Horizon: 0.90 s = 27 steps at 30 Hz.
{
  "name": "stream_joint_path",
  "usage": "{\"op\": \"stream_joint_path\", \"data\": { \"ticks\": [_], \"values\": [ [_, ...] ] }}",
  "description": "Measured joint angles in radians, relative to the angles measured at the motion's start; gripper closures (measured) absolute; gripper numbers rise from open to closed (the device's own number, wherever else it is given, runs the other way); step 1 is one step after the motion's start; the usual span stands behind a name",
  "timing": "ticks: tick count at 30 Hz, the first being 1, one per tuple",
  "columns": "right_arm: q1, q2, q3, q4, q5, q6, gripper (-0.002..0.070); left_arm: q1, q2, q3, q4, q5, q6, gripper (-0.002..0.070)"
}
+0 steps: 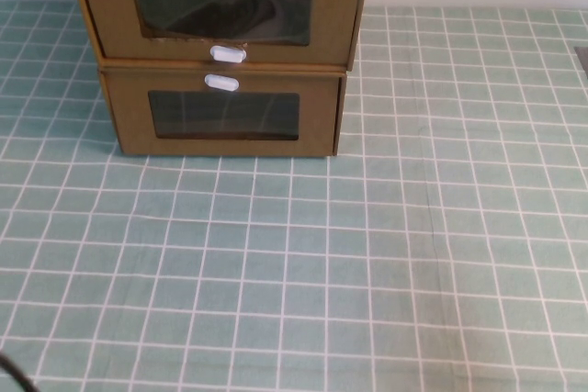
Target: Close the shoe box
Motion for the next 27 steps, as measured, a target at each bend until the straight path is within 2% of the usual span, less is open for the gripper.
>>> {"op": "stream_joint_path", "data": {
  "ticks": [3,5,10,12,16,27],
  "values": [
    [0.0,0.0,0.0,0.001,0.0,0.0,0.069,0.0,-0.108,0.081,0.108,-0.011,-0.01,0.068],
    [0.0,0.0,0.0,0.001,0.0,0.0,0.069,0.0,-0.168,0.142,0.223,-0.009,-0.072,0.068],
    [0.0,0.0,0.0,0.002,0.0,0.0,0.069,0.0,-0.317,0.298,0.619,0.007,-0.443,0.068],
    [0.0,0.0,0.0,0.002,0.0,0.0,0.069,0.0,-0.357,0.341,0.709,0.01,-0.532,0.068],
    [0.0,0.0,0.0,0.002,0.009,0.0,0.069,0.0,-0.37,0.412,0.774,0.012,-0.59,0.068],
    [0.0,0.0,0.0,0.002,0.015,0.0,0.069,0.0,-0.372,0.475,0.791,0.057,-0.62,0.068]
  ]
}}
